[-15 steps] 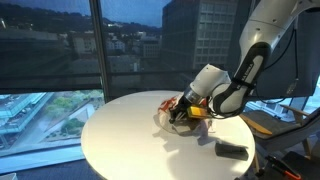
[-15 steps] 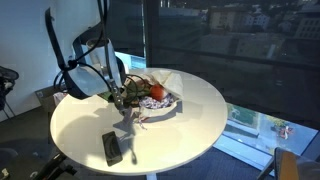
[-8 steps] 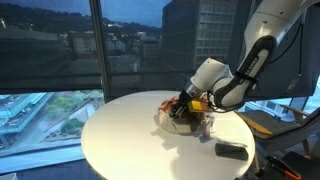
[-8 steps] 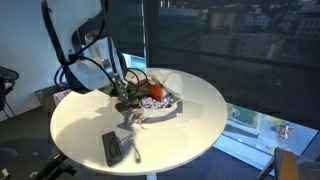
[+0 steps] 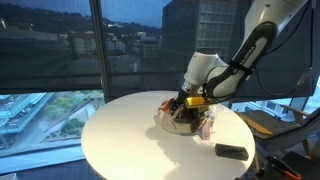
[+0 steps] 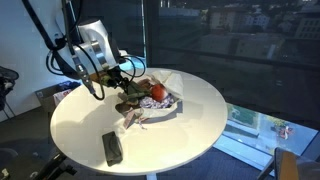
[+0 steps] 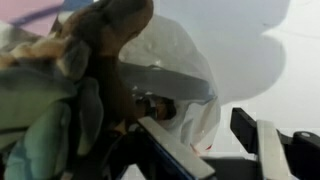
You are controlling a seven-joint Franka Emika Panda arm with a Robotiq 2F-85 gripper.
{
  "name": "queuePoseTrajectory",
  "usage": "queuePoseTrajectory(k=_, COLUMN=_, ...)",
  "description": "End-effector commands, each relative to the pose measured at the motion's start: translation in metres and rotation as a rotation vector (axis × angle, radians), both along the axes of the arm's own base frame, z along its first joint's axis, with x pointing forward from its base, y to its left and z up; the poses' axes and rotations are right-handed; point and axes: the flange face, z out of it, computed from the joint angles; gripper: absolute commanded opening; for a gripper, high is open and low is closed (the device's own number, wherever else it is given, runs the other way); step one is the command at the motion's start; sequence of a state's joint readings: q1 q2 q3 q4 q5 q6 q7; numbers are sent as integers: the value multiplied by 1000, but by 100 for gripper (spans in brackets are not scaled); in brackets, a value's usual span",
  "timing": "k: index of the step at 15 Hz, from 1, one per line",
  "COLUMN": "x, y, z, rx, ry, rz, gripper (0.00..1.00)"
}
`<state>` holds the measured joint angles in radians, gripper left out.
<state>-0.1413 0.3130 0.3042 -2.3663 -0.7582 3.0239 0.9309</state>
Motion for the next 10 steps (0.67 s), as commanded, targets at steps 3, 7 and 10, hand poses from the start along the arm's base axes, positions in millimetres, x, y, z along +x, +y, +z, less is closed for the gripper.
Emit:
queuePoseTrajectory(k=3, x=-4, y=13, z=-17, rx=-52, ry=55, rz=20, gripper=100)
queuePoseTrajectory(k=7, x=3, y=4, z=-22, rx=-147, ry=57, rz=38, gripper=100)
queuePoseTrajectory(k=10, x=11, y=0, z=-31, rx=-197, ry=66, rz=45, gripper=100)
